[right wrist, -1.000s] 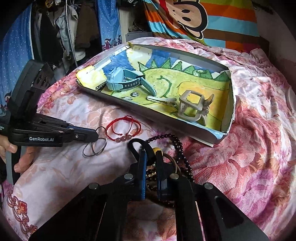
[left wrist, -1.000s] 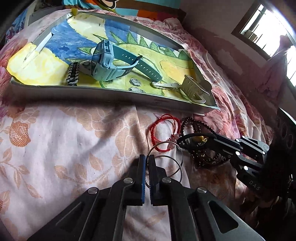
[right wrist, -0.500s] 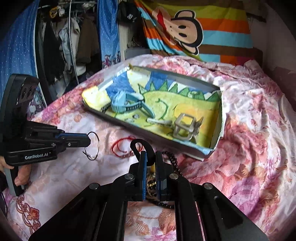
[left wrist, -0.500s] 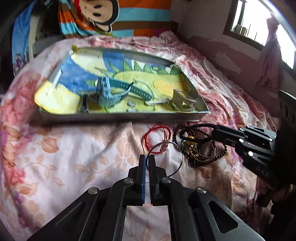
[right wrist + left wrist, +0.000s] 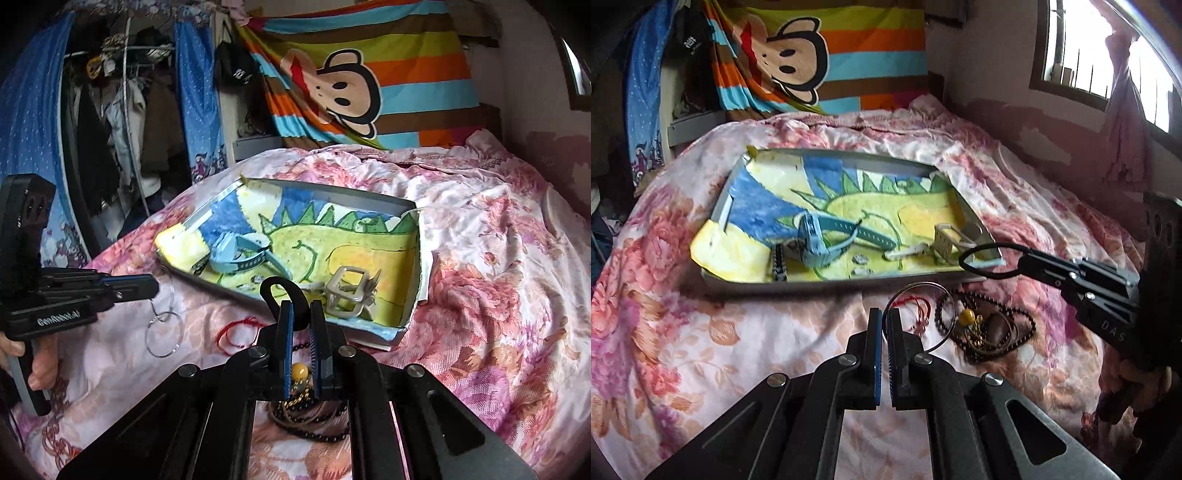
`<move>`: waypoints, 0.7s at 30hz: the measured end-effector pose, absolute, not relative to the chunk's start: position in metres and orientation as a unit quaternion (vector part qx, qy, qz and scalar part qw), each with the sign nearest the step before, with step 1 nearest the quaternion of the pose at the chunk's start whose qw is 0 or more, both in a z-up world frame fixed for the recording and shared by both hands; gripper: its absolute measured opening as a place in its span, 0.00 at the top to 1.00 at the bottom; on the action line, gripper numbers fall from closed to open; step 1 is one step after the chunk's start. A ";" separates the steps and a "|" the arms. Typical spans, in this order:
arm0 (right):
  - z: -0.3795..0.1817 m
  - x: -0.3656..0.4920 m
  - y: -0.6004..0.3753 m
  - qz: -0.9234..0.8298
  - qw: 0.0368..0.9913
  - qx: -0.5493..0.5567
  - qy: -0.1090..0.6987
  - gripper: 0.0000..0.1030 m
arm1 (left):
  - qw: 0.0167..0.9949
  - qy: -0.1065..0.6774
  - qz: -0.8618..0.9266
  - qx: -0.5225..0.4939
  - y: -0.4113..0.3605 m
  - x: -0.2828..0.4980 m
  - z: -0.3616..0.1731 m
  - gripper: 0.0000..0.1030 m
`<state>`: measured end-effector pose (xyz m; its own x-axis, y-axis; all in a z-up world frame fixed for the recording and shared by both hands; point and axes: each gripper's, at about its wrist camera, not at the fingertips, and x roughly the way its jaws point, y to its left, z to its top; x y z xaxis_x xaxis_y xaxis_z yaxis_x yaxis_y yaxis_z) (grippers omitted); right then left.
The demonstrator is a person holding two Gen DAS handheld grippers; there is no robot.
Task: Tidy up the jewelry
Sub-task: 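Carry the bangles with left tool while right tool carries the hair tie to the tray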
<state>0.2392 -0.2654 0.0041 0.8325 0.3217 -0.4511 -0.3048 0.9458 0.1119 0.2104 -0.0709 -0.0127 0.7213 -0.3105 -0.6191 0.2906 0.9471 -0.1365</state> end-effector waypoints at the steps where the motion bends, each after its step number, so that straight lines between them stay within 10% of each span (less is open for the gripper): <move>1: 0.004 0.242 -0.265 0.162 0.958 0.021 0.236 0.92 | 0.929 0.333 -0.161 -0.019 -0.069 0.211 -0.011 0.97; 21: -0.020 0.318 -0.212 0.194 0.947 0.041 0.254 0.92 | 0.947 0.285 -0.071 -0.128 0.012 0.301 0.014 0.97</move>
